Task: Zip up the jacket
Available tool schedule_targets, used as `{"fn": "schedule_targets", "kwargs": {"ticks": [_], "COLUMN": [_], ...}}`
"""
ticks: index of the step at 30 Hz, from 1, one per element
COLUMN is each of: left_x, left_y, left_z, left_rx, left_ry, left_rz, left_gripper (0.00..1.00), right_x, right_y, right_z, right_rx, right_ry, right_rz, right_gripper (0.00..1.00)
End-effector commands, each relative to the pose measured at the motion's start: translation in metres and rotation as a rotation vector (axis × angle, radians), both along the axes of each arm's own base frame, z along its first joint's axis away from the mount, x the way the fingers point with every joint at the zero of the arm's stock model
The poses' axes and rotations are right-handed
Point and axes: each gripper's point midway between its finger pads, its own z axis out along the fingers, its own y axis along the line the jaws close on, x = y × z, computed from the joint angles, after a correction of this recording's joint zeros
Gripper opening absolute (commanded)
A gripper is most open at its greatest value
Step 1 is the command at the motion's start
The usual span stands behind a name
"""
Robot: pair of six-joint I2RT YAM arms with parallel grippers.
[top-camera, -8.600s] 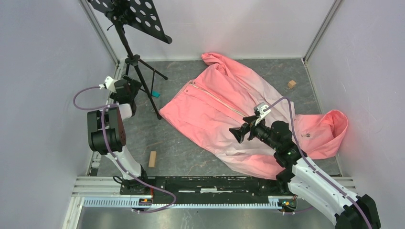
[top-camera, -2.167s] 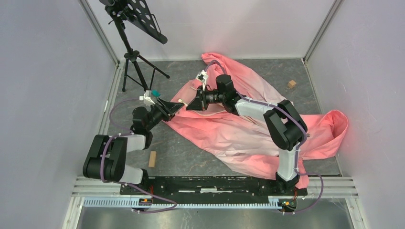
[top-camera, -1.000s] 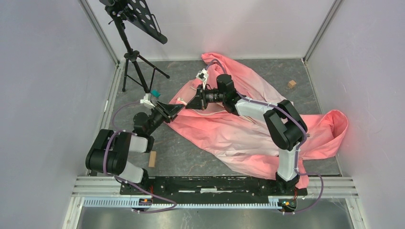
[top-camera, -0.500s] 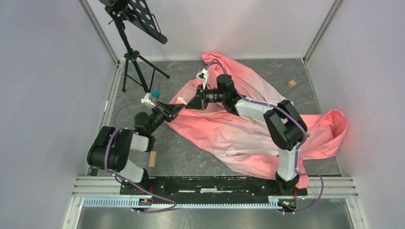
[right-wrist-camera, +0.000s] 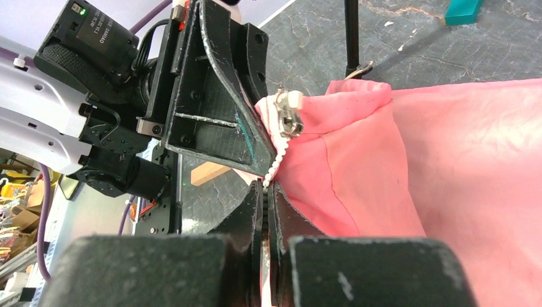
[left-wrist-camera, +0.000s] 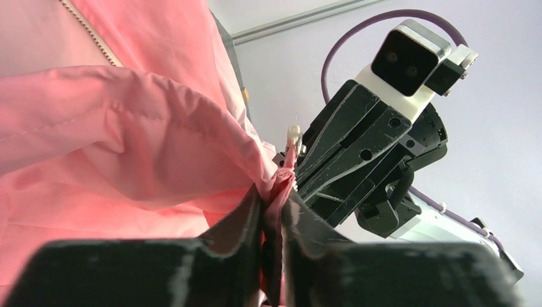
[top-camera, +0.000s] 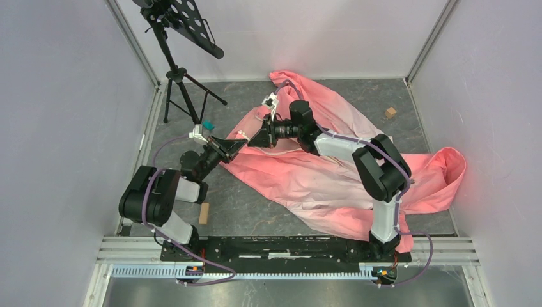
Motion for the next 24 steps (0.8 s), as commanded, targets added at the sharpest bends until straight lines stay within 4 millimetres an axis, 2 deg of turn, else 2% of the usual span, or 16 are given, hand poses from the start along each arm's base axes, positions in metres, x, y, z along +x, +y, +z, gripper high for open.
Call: {"fn": "schedule_targets", "kwargs": {"ticks": [1,3,5,8,13,16,17,18,21,23,24], "left_x": [0.005,0.003,0.0,-0.003,-0.004,-0.005,-0.006,-0.006,-0.01,-0.013,-0.014], "left_y": [0.002,0.003,0.004,0.008,0.016,0.021,0.021,0.022,0.023,0.023,0.023], "left_z": [0.024,0.016,0.006,-0.009,-0.027,-0.039,-0.041,-0.044,-0.051,-0.057,-0.061], "left_rx": [-0.035,-0.017,0.008,0.041,0.066,0.079,0.084,0.091,0.104,0.126,0.137], "left_ry": [-0.092,-0.079,-0.061,-0.036,0.024,0.073,0.082,0.092,0.123,0.143,0.161], "left_rz": [0.028,0.037,0.042,0.065,0.117,0.145,0.145,0.146,0.147,0.143,0.138], "left_gripper": [0.13,0.05,0.03,0.02,0.02,0.02,0.02,0.02,0.02,0.02,0.02], "right_x": [-0.001,0.007,0.015,0.025,0.052,0.085,0.101,0.115,0.154,0.18,0.19], "right_y": [0.005,0.002,-0.002,-0.009,-0.027,-0.032,-0.033,-0.034,-0.029,-0.023,-0.022], "right_z": [0.024,0.018,0.015,0.015,0.026,0.02,0.02,0.009,-0.003,-0.002,-0.012], "right_rx": [0.033,-0.016,-0.063,-0.115,-0.158,-0.249,-0.29,-0.348,-0.442,-0.468,-0.494], "right_ry": [-0.068,-0.093,-0.125,-0.178,-0.28,-0.384,-0.425,-0.432,-0.471,-0.509,-0.514], "right_rz": [0.006,-0.033,-0.067,-0.086,-0.172,-0.256,-0.283,-0.305,-0.343,-0.371,-0.386], "right_gripper": [0.0,0.03,0.16,0.35,0.52,0.6,0.61,0.61,0.62,0.62,0.63]}}
